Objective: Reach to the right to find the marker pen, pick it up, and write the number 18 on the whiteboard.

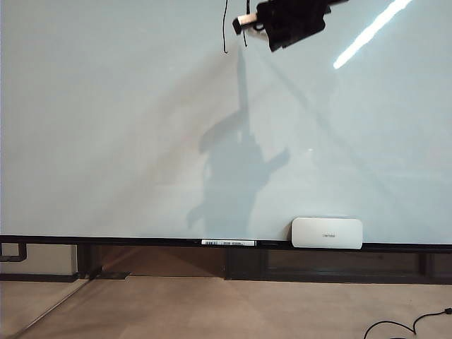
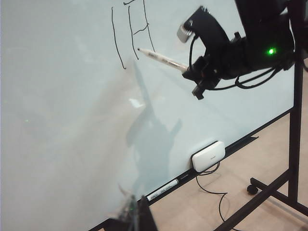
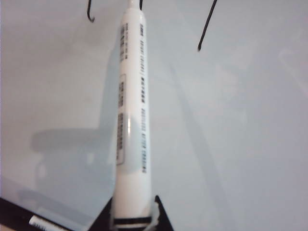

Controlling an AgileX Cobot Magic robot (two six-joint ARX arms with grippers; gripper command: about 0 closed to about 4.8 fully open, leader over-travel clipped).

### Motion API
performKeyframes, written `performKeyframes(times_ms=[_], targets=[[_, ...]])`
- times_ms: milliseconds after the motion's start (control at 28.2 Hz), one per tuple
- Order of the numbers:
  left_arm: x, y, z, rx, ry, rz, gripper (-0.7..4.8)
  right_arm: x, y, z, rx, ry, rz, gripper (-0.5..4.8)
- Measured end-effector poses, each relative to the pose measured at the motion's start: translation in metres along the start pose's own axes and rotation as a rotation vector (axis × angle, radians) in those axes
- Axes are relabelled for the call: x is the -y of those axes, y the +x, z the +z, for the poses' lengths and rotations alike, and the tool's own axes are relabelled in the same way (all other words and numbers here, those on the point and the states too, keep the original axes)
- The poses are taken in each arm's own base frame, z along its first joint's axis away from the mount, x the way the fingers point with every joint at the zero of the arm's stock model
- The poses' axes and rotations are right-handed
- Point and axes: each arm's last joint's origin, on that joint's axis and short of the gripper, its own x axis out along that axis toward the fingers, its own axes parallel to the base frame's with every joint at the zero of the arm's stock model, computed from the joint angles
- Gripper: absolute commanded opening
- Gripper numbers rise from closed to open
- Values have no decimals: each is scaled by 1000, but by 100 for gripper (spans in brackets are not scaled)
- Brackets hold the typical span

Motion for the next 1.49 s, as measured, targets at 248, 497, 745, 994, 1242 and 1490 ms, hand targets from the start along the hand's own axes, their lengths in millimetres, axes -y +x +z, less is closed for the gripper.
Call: performKeyframes(times_ms=[248,497,745,994,1242,1490], targets=[[0,0,0,0,0,0,-5,-4,14,-14,-34,-14,19,-2],[0,0,0,0,0,0,-5,-3,15,-10,4,2,12,-2],[0,0,0,0,0,0,-5,-2,16,-11,5,3,7,-2],[0,0,0,0,0,0,-5,4,18,-13,-2,5,-12,-2],[0,0,0,0,18,0,-5,7,20,-13,0,7,-3,-2],[0,0,0,-2,19,5,-5,5,24,-17,-15,3,-17,-2]])
